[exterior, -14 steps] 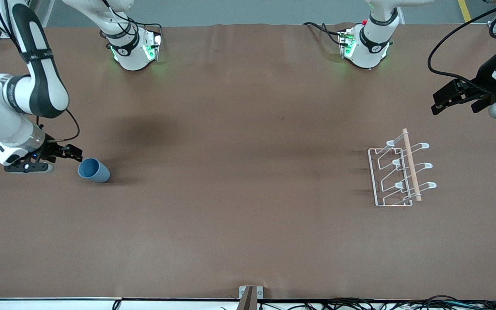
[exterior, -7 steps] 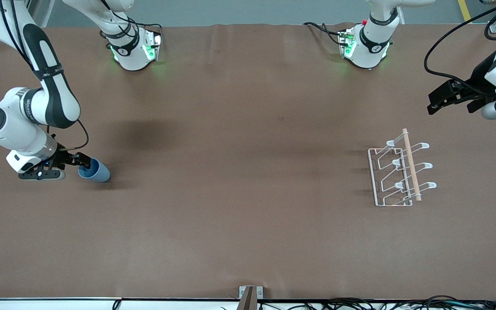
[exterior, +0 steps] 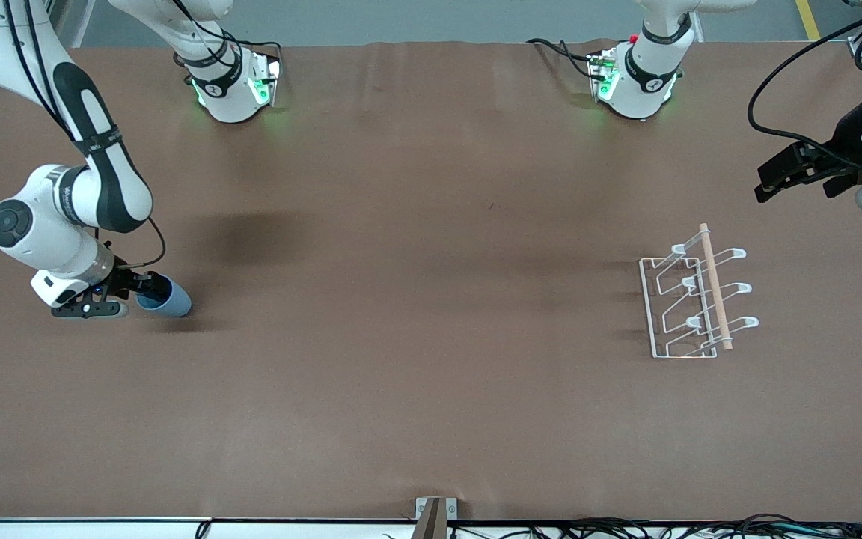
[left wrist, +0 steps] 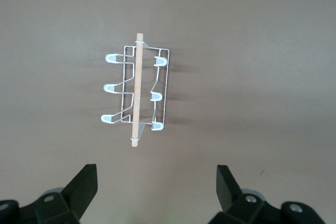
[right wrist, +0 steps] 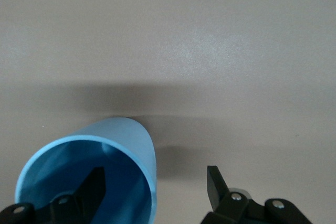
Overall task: Hang cup on cup holder
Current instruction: 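Close the right gripper on the blue cup's rim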
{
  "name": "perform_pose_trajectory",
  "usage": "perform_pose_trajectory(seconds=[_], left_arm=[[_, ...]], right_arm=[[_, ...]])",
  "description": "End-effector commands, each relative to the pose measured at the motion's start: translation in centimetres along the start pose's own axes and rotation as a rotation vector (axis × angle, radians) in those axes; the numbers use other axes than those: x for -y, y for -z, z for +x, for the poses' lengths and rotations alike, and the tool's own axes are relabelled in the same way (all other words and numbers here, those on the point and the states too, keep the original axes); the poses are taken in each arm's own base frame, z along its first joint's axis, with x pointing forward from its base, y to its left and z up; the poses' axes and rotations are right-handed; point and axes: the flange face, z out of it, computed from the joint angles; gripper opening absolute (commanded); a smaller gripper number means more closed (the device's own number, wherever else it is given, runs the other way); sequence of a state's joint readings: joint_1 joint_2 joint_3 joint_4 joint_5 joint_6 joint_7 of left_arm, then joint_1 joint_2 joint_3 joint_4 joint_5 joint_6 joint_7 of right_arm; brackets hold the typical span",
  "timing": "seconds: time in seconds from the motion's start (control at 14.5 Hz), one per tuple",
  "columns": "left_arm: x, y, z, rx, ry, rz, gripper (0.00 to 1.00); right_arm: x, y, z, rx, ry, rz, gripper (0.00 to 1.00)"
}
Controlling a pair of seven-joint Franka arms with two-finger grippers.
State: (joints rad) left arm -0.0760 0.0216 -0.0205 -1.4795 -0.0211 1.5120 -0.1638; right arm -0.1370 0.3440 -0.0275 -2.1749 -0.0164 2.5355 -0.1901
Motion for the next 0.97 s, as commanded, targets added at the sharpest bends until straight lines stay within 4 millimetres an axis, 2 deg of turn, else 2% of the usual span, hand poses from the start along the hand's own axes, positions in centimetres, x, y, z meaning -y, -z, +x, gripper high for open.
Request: perform_pose_trajectory(seconds=[0.0,0.35,0.69,0.9], left_arm=[[0.1,0.4,-0.4,-0.014,-0.002,0.021,1.00],[0.2,0.6,-0.5,-0.015,-0.040,0.021,1.00],[0.2,0.6,-0.5,-0.013,-0.040,0.020,1.00],[0.2,0.5,-0.4,-0.012,-0.029,0.020,1.00]], right_arm=[[0.3,-0.1,-0.2,0.007,-0.002,0.010,0.76],[0.8,0.5,0.2,0.017,-0.002,0.014,0.61],[0.6,1.6,0.9,0.027,-0.017,0.020,0.56],[0.5,1.6,1.1,0.028,-0.026,0.031,0.41]])
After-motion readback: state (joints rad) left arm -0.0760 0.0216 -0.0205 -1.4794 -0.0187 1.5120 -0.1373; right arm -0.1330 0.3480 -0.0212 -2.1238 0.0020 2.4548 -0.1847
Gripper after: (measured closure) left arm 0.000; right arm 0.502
